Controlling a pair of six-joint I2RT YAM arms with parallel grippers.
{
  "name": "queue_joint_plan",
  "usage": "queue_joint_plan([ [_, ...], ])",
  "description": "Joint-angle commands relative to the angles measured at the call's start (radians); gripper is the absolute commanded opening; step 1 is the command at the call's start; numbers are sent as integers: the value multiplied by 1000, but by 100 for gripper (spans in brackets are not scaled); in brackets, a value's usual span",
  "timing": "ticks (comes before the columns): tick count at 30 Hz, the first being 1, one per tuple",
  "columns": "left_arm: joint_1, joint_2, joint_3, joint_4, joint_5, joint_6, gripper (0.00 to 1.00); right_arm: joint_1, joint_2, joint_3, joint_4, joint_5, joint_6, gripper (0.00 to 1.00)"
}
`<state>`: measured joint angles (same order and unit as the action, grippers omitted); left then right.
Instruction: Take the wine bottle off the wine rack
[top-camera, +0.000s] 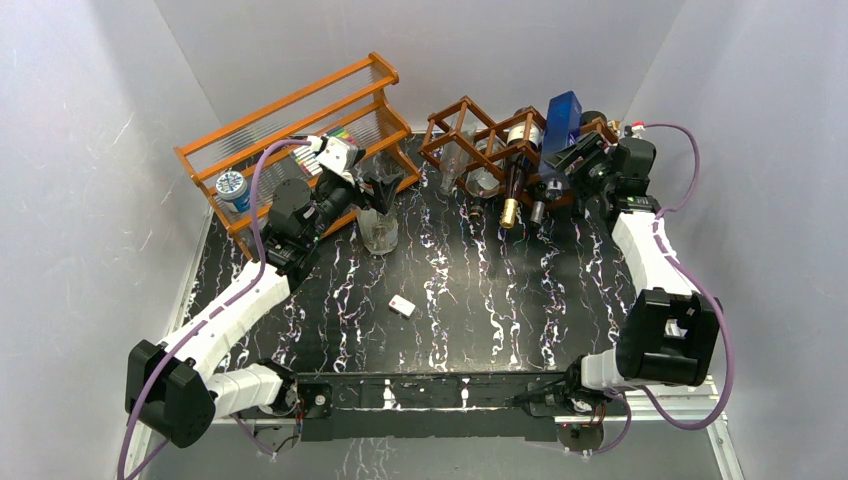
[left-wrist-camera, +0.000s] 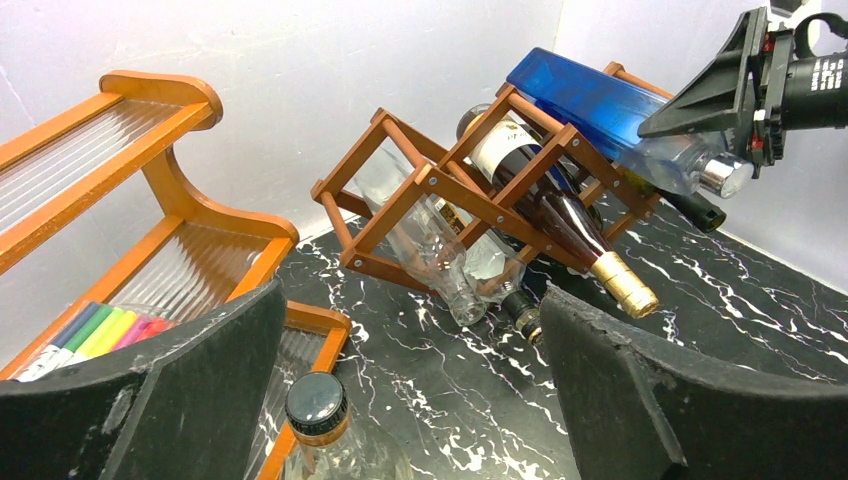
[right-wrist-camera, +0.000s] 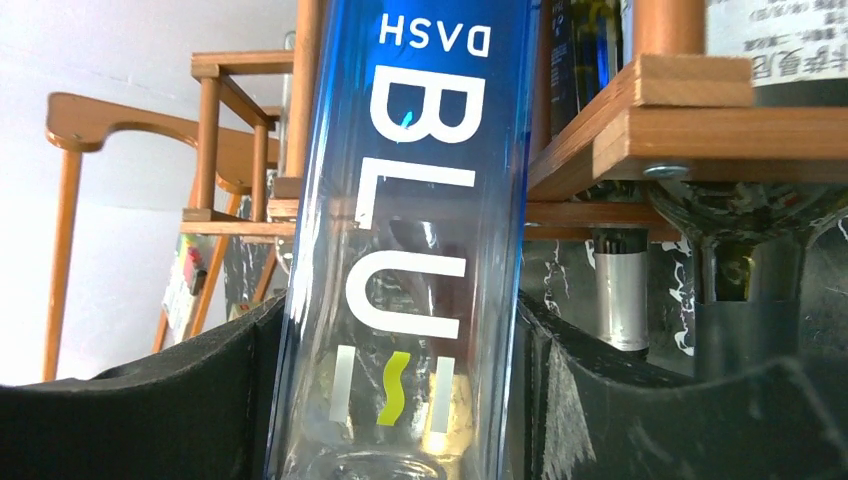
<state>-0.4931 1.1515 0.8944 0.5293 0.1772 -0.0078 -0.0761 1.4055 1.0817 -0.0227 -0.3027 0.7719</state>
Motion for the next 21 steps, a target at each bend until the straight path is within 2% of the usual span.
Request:
queue_joint_plan([
  [1,-4,-4,20,26,26,4,98,-1,-100,14,223,-62,63,36],
  [5,-4,-10,21,20,25,13,98,-5,-169,-56,316,-49,146,32],
  [11,-1,-12,18,23,19,16,98,-15,-187,-74,369,-39,273,17],
  [16,-2,-7,21,22,30,12,98,-21,-197,-92,468,-71,377,15],
  [21,1,-10,23,20,32,12,98,-27,-249,-94,501,-51,402,15],
])
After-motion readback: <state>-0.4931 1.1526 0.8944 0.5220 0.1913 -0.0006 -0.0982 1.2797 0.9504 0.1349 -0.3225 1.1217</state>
